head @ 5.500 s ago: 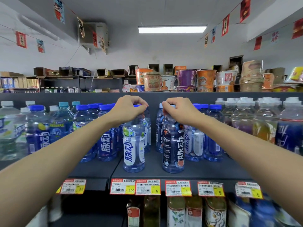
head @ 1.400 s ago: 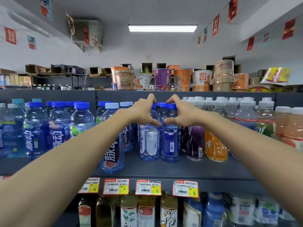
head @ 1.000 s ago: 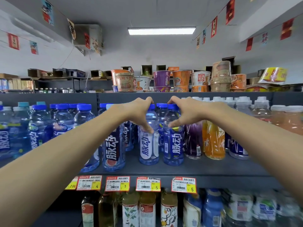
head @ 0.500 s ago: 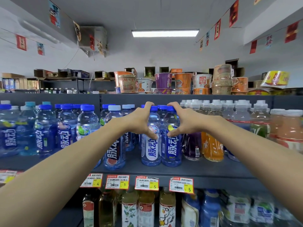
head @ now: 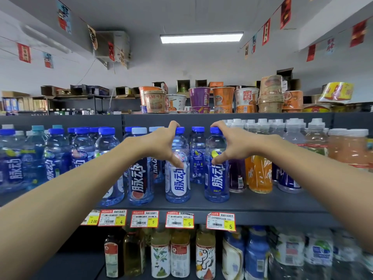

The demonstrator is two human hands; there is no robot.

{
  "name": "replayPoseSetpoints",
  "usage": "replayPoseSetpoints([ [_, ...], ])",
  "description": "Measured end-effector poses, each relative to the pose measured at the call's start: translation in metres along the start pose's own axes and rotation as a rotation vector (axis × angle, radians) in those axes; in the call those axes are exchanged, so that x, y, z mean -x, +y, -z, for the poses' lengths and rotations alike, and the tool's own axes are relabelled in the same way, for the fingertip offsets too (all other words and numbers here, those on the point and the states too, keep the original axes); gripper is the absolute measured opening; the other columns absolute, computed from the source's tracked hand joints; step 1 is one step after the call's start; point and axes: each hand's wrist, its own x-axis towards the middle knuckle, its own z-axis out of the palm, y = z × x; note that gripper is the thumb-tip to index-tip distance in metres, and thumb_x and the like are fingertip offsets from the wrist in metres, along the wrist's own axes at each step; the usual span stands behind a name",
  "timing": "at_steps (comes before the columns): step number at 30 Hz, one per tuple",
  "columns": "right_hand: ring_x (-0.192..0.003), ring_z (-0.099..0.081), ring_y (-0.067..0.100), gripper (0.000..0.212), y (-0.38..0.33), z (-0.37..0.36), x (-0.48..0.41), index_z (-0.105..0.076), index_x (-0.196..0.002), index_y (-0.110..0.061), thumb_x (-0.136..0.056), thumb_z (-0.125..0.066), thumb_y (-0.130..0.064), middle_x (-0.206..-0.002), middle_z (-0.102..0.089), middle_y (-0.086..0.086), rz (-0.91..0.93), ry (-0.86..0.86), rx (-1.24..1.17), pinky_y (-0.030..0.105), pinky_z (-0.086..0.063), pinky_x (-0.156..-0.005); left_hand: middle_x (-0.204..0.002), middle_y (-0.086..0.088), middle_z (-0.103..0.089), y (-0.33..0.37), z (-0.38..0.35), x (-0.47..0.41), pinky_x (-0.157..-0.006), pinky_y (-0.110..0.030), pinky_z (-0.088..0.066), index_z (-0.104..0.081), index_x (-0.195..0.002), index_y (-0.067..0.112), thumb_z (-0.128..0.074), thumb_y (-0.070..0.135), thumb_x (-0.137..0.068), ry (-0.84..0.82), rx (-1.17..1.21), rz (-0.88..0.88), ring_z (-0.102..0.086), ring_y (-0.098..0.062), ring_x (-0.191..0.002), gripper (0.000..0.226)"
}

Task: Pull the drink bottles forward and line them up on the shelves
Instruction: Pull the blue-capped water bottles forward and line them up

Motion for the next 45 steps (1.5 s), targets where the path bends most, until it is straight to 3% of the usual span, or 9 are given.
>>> replayPoseSetpoints([
  [4, -0.102, -0.06, 0.023, 0.114, 0.007, 0.009, 0.009, -0.017, -0.148, -0.029, -0.063, -0.089, -0.055, -0.124, -0.057, 0.003, -0.025, 0.007, 0.065, 0.033, -0.053, -0.077, -0.152, -0.011, -0.026, 0.006, 0.002, 0.007, -0.109, -0.049, -0.042, -0.014, -0.153, 0.013, -0.088, 0.067, -0.052, 0.119, -0.275, -0.061, -0.033, -0.033, -0.138, 0.136],
  [7, -0.111, -0.058, 0.026, 0.118, 0.012, 0.013, 0.013, -0.015, -0.151, -0.026, -0.064, -0.089, -0.053, -0.136, -0.054, 0.008, -0.067, 0.011, 0.104, 0.038, -0.055, -0.086, -0.162, -0.006, -0.015, 0.014, 0.004, 0.009, -0.117, -0.045, -0.032, -0.009, -0.157, 0.011, -0.086, 0.065, -0.058, 0.138, -0.392, -0.17, -0.018, -0.027, -0.147, 0.136],
  [12, -0.093, -0.054, 0.02, 0.119, 0.012, 0.019, 0.022, -0.013, -0.151, -0.027, -0.063, -0.085, -0.062, -0.137, -0.057, 0.007, -0.155, 0.001, 0.259, 0.033, -0.05, -0.068, -0.145, -0.006, -0.038, 0.02, 0.007, 0.008, -0.108, -0.042, -0.042, -0.033, -0.145, 0.008, -0.088, 0.06, -0.06, 0.074, -0.496, -0.108, -0.033, -0.024, -0.134, 0.114],
  [16, -0.082, -0.054, 0.02, 0.117, 0.001, 0.026, 0.025, -0.027, -0.143, -0.023, -0.055, -0.074, -0.084, -0.114, -0.063, 0.001, -0.198, 0.017, 0.588, 0.03, -0.04, -0.055, -0.137, -0.008, -0.044, 0.019, 0.007, 0.005, -0.104, -0.041, -0.046, -0.039, -0.139, 0.006, -0.089, 0.056, -0.061, 0.03, -0.587, -0.031, -0.037, -0.025, -0.127, 0.105],
  [20, -0.123, -0.053, 0.034, 0.126, -0.014, 0.027, 0.019, -0.027, -0.149, -0.017, -0.055, -0.056, -0.097, -0.142, -0.049, 0.014, -0.157, 0.092, 0.745, 0.046, -0.049, -0.092, -0.133, -0.009, -0.045, 0.019, 0.006, 0.001, -0.1, -0.04, -0.047, -0.039, -0.138, 0.008, -0.089, 0.056, -0.062, 0.02, -0.682, -0.002, -0.042, -0.027, -0.124, 0.103],
  [26, -0.135, -0.042, 0.034, 0.081, -0.037, 0.021, -0.005, -0.032, -0.15, -0.014, -0.09, -0.054, -0.065, -0.146, -0.044, 0.014, 0.04, 0.154, 0.646, 0.051, -0.036, -0.111, -0.137, -0.006, -0.047, 0.021, 0.009, -0.02, -0.107, -0.042, -0.04, -0.041, -0.14, 0.014, -0.069, 0.077, -0.07, 0.033, -0.643, -0.006, -0.044, -0.025, -0.127, 0.098],
  [33, -0.108, -0.06, 0.029, 0.042, -0.048, 0.019, -0.054, -0.054, -0.127, -0.016, -0.089, -0.059, -0.034, -0.12, -0.059, 0.006, -0.017, -0.021, 0.54, 0.039, -0.051, -0.077, -0.144, -0.004, -0.046, 0.031, 0.017, -0.076, -0.103, -0.048, -0.046, -0.046, -0.142, 0.014, -0.071, 0.069, -0.075, -0.083, -0.437, 0.019, -0.049, -0.026, -0.129, 0.09],
  [36, -0.097, -0.063, 0.029, 0.028, -0.049, 0.02, -0.071, -0.06, -0.113, -0.015, -0.089, -0.059, -0.027, -0.109, -0.062, 0.007, -0.083, -0.099, 0.524, 0.044, -0.057, -0.082, -0.13, -0.004, -0.052, 0.029, 0.015, -0.099, -0.097, -0.047, -0.05, -0.055, -0.129, 0.015, -0.073, 0.071, -0.071, -0.148, -0.478, 0.06, -0.055, -0.027, -0.115, 0.083],
  [45, -0.108, -0.059, 0.029, 0.052, -0.043, 0.017, -0.103, -0.045, -0.145, -0.02, -0.094, -0.054, -0.026, -0.131, -0.057, 0.008, -0.11, -0.192, 0.507, 0.044, -0.054, -0.092, -0.085, -0.001, -0.069, 0.011, 0.016, -0.131, -0.068, -0.034, -0.054, -0.068, -0.082, 0.018, -0.069, 0.063, -0.081, -0.254, -0.463, 0.141, -0.065, -0.02, -0.076, 0.045],
])
